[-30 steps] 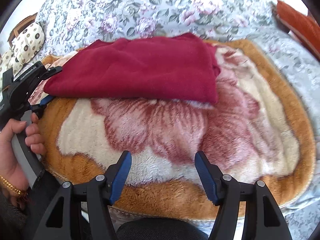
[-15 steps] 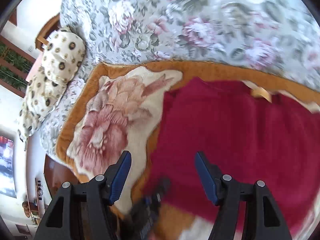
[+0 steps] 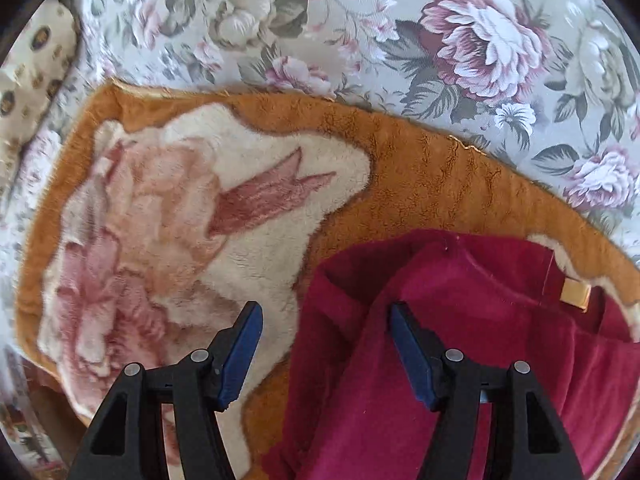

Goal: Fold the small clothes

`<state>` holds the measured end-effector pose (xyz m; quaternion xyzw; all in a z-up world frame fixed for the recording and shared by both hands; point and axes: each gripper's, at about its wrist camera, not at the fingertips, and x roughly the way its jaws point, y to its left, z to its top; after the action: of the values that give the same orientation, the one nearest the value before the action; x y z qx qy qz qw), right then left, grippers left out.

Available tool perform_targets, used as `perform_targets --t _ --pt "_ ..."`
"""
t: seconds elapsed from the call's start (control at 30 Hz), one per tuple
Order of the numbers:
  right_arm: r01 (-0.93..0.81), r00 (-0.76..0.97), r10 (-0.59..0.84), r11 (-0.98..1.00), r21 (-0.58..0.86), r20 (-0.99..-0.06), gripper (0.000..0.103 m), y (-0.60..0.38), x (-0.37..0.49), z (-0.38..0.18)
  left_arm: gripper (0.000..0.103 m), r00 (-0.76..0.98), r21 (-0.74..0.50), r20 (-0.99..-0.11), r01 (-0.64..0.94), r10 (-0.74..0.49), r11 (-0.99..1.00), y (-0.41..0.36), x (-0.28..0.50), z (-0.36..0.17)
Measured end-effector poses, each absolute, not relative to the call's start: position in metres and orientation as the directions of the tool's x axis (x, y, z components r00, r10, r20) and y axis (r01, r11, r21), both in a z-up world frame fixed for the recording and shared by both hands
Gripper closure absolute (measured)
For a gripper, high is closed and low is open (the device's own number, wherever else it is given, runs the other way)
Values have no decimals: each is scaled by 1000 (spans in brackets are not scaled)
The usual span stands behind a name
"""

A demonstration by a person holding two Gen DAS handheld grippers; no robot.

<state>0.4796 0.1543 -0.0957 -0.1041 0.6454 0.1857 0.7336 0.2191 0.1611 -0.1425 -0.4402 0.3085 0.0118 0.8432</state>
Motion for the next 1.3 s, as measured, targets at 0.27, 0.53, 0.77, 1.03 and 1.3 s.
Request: perform_targets --t 0.27,0.53,0.77,1.03,1.3 --pt "-410 92 113 910 66 -989 80 149 493 -102 91 808 -727 -531 -279 -255 628 162 218 -140" --pt "-377 135 310 894 241 -941 91 94 492 -57 94 859 -623 -482 -196 -174 757 144 206 -106" --pt "-349 200 370 892 287 -907 91 25 480 -2 94 900 -484 -379 4 -214 875 100 189 -54" --pt "-320 230 384 898 303 -894 91 -104 476 40 94 849 -400 -357 237 -389 885 -1 194 -19" --pt "-254 230 362 918 303 -904 91 -208 474 13 94 759 -301 -439 381 -481 874 -86 201 -38"
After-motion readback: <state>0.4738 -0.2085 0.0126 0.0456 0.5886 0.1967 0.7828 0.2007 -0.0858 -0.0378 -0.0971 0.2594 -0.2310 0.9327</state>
